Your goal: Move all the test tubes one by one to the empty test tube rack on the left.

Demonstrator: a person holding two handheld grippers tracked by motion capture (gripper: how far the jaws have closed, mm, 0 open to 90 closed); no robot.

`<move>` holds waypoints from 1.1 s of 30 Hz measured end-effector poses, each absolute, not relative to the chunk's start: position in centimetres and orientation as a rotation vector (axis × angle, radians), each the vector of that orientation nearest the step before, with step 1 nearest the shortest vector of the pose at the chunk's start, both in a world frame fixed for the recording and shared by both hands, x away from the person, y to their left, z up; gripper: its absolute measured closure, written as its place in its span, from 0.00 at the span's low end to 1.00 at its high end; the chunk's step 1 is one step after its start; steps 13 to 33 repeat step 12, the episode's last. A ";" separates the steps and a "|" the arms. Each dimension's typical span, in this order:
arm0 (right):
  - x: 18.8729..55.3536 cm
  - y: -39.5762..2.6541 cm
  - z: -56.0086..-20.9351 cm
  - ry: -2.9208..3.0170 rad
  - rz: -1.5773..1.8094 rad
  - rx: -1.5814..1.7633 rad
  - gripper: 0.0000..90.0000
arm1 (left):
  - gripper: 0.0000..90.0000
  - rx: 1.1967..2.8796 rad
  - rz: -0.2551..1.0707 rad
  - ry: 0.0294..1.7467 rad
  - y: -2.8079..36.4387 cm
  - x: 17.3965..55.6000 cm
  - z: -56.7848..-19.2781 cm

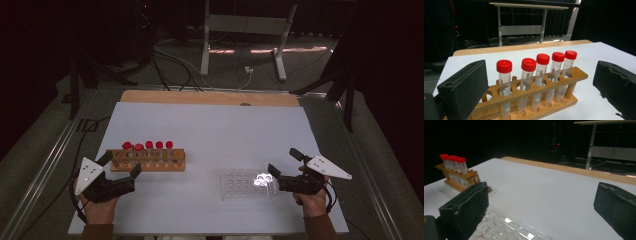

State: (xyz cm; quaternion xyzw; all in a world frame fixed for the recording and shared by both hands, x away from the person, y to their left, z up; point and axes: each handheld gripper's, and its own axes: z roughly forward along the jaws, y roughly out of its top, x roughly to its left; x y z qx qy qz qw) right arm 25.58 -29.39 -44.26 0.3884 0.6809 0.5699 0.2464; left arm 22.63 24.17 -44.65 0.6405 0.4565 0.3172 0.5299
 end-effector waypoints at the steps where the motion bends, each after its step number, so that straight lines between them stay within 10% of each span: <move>1: 25.5 -29.5 -44.3 1.845 1.552 1.064 0.00 | 0.01 1.528 0.756 1.097 24.2 22.7 -44.8; 33: 25.1 -29.7 -45.0 1.811 1.506 1.096 0.00 | 0.01 1.495 0.762 1.164 24.4 22.6 -45.0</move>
